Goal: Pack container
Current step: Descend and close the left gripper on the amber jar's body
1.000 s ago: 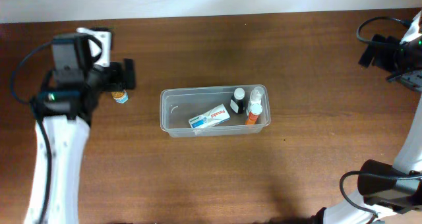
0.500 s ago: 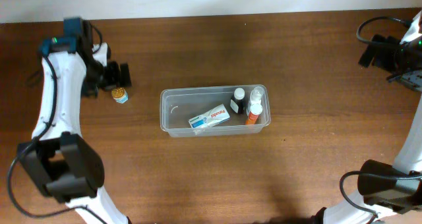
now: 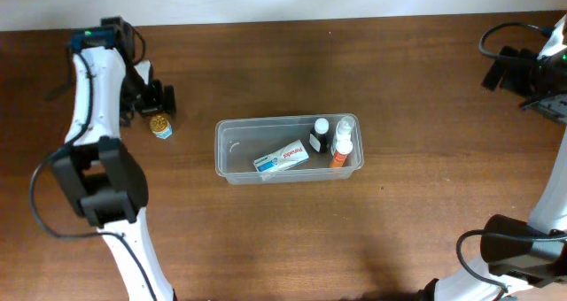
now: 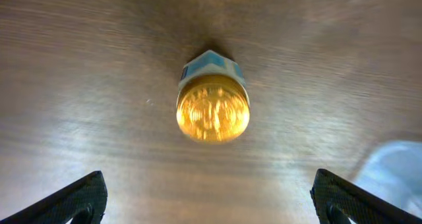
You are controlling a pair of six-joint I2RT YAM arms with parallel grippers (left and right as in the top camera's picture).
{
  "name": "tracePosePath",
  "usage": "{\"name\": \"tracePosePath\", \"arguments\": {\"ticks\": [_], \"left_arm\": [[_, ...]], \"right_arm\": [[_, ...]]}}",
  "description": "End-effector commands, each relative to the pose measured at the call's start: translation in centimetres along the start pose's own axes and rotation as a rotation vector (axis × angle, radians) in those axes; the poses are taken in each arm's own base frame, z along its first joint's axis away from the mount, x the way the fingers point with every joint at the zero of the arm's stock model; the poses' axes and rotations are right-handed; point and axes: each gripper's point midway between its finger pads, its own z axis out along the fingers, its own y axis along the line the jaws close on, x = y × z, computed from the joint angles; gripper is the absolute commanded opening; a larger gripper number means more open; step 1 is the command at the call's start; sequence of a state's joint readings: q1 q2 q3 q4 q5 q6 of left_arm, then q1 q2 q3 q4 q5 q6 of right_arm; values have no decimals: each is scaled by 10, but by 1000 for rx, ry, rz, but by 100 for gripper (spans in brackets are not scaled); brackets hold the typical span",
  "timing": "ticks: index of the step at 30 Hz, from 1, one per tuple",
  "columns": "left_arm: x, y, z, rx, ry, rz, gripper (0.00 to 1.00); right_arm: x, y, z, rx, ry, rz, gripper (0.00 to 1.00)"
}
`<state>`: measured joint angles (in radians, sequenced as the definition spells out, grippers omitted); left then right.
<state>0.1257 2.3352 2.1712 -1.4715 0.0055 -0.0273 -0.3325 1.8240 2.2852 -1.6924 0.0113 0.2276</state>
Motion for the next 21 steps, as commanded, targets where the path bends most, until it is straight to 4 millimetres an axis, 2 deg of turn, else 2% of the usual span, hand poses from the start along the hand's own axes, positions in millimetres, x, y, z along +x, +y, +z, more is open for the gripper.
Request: {"name": "tracePosePath", "arguments": {"ticks": [1,11,21], "left_arm": [[-3,3,8,-13,9,14,99],[-14,1,18,-3,-17,15,99],[-11,-4,55,3,65,23,97]], "right_arm": [[0,-2,-14,1,-38,-5,98],[0,-2,-14,1,-38,-5,99],[1,-2,-14,1,-38,-5,98]]}}
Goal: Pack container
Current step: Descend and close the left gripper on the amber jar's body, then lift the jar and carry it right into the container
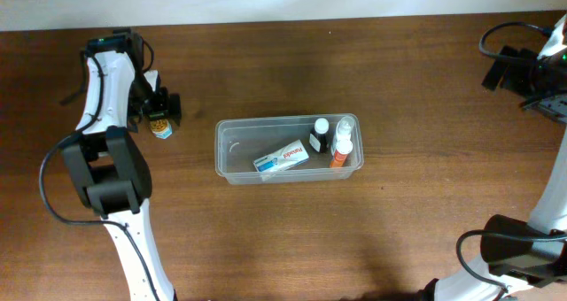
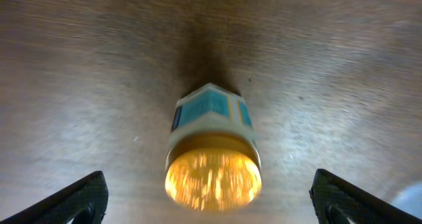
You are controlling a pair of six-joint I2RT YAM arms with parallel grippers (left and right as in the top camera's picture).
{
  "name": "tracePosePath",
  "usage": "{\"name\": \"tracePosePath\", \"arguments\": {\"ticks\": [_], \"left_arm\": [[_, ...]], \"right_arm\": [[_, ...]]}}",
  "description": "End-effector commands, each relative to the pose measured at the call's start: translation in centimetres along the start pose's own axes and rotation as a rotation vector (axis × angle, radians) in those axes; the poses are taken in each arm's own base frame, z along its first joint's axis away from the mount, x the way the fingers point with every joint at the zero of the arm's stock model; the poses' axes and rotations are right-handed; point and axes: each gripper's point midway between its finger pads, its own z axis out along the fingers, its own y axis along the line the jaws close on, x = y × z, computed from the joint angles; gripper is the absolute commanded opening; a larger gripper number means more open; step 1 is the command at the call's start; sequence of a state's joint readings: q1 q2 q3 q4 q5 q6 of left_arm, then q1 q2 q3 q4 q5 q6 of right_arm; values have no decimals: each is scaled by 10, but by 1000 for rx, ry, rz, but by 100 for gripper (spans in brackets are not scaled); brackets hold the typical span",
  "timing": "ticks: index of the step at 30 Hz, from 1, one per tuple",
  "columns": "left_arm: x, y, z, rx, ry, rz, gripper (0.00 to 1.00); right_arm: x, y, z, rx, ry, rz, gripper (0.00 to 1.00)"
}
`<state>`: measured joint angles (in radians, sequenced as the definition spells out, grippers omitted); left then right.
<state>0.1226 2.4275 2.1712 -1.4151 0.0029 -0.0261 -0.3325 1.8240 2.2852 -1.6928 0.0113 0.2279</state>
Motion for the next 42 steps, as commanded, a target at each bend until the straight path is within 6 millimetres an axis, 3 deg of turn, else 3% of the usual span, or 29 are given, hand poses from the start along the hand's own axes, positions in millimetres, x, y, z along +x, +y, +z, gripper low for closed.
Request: {"name": "tracePosePath", "arguments": {"ticks": [1,6,9,13,15,26,37,42], "left_arm": [[-1,-3,18,7,32,20,96],[-3,-4,28,7,42,20,95],[-5,-4,30,7,36,20,89],[-8,-4,30,7,25,21,65],[-9,-4,30,7,22,21,58],[-11,-3,30,-2,14,21,37],[-3,-2,28,-5,43,21,33],[4,-4,15,4,72,22,33]], "right_arm": [[0,-2,-14,0,-39,-5,98],[0,-2,-14,0,-39,-5,98],[0,-2,-14,0,-39,-5,98],[0,-2,-14,0,-39,-5,98],[0,-2,-14,0,-39,-5,98],[0,-2,-14,0,-39,-5,98],[0,-2,-14,0,-39,-5,98],[0,-2,-14,0,-39,-5,99]]}}
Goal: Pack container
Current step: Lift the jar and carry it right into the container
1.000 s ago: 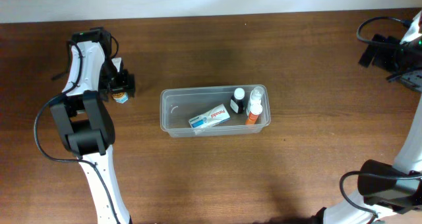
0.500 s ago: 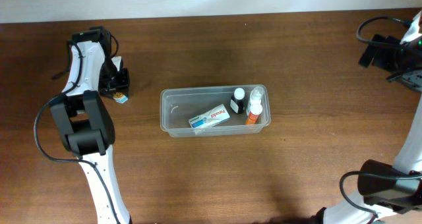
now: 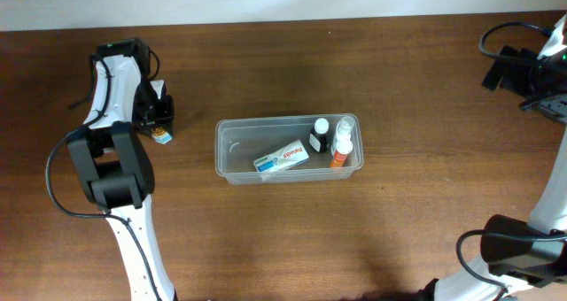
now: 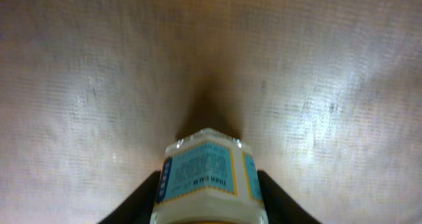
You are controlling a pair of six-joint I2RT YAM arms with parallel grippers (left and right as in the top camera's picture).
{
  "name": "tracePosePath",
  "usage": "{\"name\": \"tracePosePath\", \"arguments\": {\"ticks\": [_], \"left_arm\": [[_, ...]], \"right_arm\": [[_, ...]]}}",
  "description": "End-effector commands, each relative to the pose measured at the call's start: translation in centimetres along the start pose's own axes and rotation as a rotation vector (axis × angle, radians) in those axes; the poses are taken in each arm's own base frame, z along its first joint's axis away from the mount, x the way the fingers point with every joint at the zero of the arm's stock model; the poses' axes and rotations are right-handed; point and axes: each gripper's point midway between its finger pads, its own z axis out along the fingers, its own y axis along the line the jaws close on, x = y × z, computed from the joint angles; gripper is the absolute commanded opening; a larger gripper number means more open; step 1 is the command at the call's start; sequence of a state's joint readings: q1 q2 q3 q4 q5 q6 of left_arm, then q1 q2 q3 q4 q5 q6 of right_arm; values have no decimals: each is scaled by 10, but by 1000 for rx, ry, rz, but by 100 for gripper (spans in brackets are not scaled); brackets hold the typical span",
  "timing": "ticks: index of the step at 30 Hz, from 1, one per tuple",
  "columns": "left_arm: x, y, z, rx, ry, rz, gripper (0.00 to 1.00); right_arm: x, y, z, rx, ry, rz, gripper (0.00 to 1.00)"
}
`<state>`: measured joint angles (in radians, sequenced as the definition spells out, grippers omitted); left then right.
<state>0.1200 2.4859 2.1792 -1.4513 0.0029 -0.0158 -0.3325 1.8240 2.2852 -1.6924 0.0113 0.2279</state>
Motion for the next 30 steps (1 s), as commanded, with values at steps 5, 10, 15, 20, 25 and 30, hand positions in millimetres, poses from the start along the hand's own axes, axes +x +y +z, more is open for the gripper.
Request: {"name": "tracePosePath", "arguments": {"ticks": [5,10,15,20,25,30], "left_arm": [[3,-21,-39,78,-15,22,33],[5,-37,-74,85,-66,57,32],[15,-60,-116,86,-165,116,32],[36,-85,-167,74,-288,193,32],[75,-117,-213,86,-395,285,32],[119,-151,-225,87,-409,399,32]], "right_arm": [[1,-2,-14,0,-38,-5,98],[0,-2,-14,1,-38,-5,98],[1,-2,-14,1,-38,-5,98],[0,-2,-14,1,-38,-5,98],[0,-2,-14,1,-38,-5,98],[0,-2,-14,1,-38,-5,98]]}}
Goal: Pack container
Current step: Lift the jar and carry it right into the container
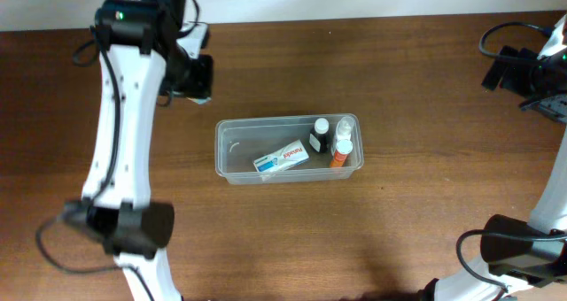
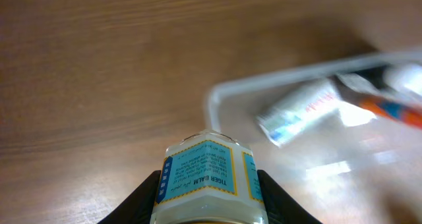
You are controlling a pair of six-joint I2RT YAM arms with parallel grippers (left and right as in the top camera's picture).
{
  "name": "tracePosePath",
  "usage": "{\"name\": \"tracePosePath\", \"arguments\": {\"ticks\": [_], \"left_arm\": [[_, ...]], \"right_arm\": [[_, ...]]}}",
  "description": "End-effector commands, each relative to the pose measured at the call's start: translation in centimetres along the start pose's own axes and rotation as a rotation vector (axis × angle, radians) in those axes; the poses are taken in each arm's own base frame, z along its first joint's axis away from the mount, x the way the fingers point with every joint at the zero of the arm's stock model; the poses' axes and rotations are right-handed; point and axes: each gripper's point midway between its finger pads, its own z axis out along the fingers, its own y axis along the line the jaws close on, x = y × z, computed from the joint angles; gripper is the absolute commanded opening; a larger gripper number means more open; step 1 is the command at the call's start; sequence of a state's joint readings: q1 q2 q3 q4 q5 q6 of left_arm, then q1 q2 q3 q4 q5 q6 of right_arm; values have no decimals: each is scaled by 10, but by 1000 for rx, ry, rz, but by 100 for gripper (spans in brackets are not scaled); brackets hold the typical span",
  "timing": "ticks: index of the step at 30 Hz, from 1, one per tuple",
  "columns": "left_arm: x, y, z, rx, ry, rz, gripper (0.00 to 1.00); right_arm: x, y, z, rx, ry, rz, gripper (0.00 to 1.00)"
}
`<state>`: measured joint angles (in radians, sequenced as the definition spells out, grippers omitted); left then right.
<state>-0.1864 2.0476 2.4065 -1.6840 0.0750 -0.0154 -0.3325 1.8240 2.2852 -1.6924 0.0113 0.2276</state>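
A small glass balm jar (image 2: 208,178) with a blue and yellow label sits between the dark fingers (image 2: 146,199) of my left gripper (image 1: 197,80), which is shut on it. The jar hangs in the air, above the table and just beyond the far left corner of the clear plastic container (image 1: 219,156). In the left wrist view the container's rim (image 2: 217,92) lies ahead and to the right. The overhead view barely shows the jar under the gripper. My right arm (image 1: 518,71) stays at the far right edge, its jaws not discernible.
Inside the container lie a white and blue box (image 1: 282,156), a small dark bottle with a white cap (image 1: 320,135) and an orange spray bottle (image 1: 340,150) at its right end. The container's left half holds nothing. Brown wooden table (image 1: 425,212) all round.
My left gripper, shut on the jar down on the table at the left, is now raised and further right, near the container's far left corner. The container has come into the wrist view.
My left gripper first hung open over the gold-lidded jar on the table at the far left. It then stood lower, with the jar between its open fingers. Then it was shut on the jar, and now holds it in the air beside the container.
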Motion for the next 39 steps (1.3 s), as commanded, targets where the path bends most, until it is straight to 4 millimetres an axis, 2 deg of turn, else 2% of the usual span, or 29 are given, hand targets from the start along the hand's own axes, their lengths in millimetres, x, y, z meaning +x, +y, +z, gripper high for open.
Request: {"name": "tracePosePath", "arguments": {"ticks": [1,4,7,11,15,18,23,27,33,39], "left_arm": [[23,-33,-8,23,25,95,32],[45,-52,5,6,102,149,32],[66,-63,27,-38,195,177,32],[78,-71,63,-83,241,195,32],[79,-74,95,-83,234,194,32],[79,-67,116,-115,220,176,32],[82,-52,144,-189,198,122,32],[82,-51,164,-187,166,111,31],[77,-50,186,-187,105,68,30],[75,-43,193,-230,72,49,29]], "right_arm": [[0,-2,-14,1,-38,-5,99],[0,-2,-14,1,-38,-5,98],[0,-2,-14,1,-38,-5,98],[0,-2,-14,1,-38,-5,99],[0,-2,-14,1,-38,-5,98],[0,-2,-14,1,-38,-5,98],[0,-2,-14,1,-38,-5,98],[1,-2,-14,1,-38,-5,99],[0,-2,-14,1,-38,-5,98],[0,-2,-14,1,-38,-5,98]]}}
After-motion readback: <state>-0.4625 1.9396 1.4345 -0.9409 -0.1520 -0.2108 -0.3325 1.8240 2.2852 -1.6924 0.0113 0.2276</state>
